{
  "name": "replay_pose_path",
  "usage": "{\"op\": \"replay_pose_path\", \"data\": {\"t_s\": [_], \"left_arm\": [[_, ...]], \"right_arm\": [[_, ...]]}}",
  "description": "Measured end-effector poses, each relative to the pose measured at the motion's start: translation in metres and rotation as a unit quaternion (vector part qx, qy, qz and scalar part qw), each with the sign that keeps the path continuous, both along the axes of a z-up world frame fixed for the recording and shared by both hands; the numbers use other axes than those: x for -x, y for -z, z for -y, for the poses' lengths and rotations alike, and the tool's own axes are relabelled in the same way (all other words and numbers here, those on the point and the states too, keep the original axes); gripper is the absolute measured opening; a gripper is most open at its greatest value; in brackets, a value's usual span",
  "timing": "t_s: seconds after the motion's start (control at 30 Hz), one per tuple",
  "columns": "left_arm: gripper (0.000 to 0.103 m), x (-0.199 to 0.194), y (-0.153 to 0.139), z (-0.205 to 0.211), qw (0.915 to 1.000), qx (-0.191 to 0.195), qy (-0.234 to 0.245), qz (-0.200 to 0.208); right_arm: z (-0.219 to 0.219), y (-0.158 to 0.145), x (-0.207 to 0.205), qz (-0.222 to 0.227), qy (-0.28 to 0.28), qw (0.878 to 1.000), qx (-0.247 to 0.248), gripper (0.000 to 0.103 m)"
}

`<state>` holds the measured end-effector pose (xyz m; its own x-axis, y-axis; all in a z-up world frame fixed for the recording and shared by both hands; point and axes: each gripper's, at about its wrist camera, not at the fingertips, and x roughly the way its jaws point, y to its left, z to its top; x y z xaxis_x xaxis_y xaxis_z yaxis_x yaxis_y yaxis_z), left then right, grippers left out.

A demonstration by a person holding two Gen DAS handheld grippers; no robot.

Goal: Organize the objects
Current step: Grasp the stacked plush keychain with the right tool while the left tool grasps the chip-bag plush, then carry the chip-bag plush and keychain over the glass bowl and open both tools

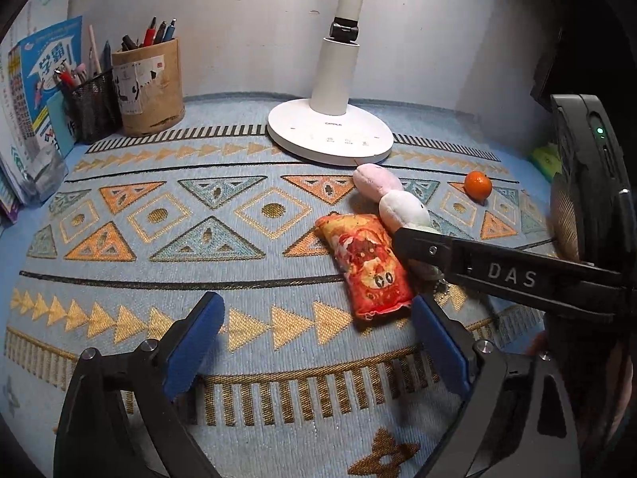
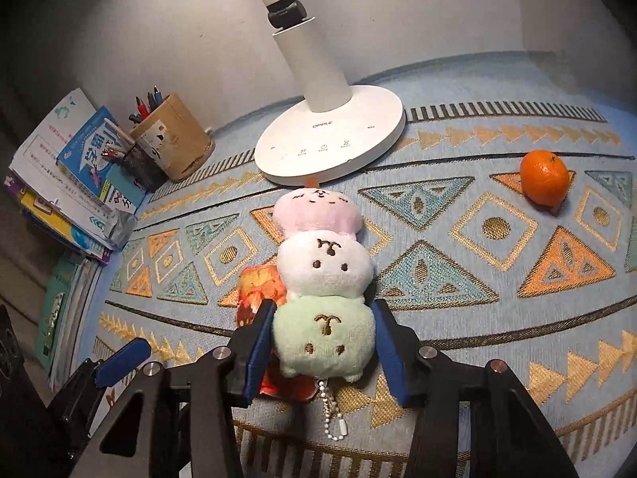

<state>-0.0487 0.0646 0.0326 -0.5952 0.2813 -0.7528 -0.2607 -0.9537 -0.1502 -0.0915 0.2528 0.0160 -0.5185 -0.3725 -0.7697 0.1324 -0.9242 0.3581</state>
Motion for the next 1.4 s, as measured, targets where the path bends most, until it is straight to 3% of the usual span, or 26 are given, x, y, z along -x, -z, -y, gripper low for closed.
{"op": "replay_pose_path", "data": {"t_s": [0.07,0.17,0.3,0.37,0.57,0.6,0.63,0.67,0.8,1.0,1.2,1.23,1.37,1.4], "left_arm": [[0.092,0.004,0.000,-0.007,0.9999,-0.006,0.007,0.004],[0.091,0.010,0.000,-0.023,0.9997,-0.007,0.021,0.005],[0.078,0.016,0.010,-0.054,0.9981,0.031,0.052,0.015],[0.078,0.019,0.013,-0.058,0.9977,0.020,0.061,0.023],[0.078,0.032,0.015,-0.057,0.9987,0.009,0.038,0.034],[0.071,0.032,0.016,-0.062,0.9983,0.028,0.043,0.029],[0.053,0.030,0.016,-0.068,0.9969,0.057,0.050,0.020],[0.047,0.028,0.015,-0.071,0.9952,0.082,0.051,0.012],[0.036,0.023,0.010,-0.051,0.9973,0.031,0.060,0.027],[0.035,-0.026,-0.001,-0.032,0.9982,-0.001,0.060,0.005],[0.033,-0.048,-0.008,-0.023,0.9983,-0.005,0.040,-0.041],[0.033,-0.048,-0.008,-0.022,0.9984,-0.008,0.037,-0.042],[0.034,-0.041,0.001,-0.018,0.9985,-0.033,0.042,-0.015],[0.041,-0.040,0.003,-0.017,0.9986,-0.035,0.040,-0.003]], "right_arm": [[-0.010,-0.007,-0.010,-0.012,0.008,1.000,0.005,0.044],[-0.026,-0.019,-0.027,-0.022,0.027,0.999,-0.029,0.044],[-0.050,-0.025,-0.049,-0.020,0.029,0.997,-0.072,0.045],[-0.068,-0.025,-0.058,-0.021,0.039,0.997,-0.069,0.045],[-0.075,-0.013,-0.079,-0.009,0.012,0.994,-0.110,0.046],[-0.072,-0.010,-0.081,-0.007,0.008,0.994,-0.111,0.046],[-0.070,-0.008,-0.082,-0.004,0.003,0.994,-0.107,0.047],[-0.070,-0.006,-0.084,-0.001,0.000,0.995,-0.102,0.050],[-0.076,-0.009,-0.090,-0.008,0.015,0.996,-0.089,0.063],[-0.069,-0.011,-0.088,-0.011,0.024,0.996,-0.085,0.063],[-0.054,-0.006,-0.087,-0.019,0.035,0.992,-0.122,0.060],[-0.054,-0.005,-0.086,-0.016,0.033,0.991,-0.130,0.048],[-0.055,-0.004,-0.089,-0.024,0.019,0.990,-0.135,0.047],[-0.054,-0.003,-0.089,-0.029,0.016,0.990,-0.138,0.047]]}}
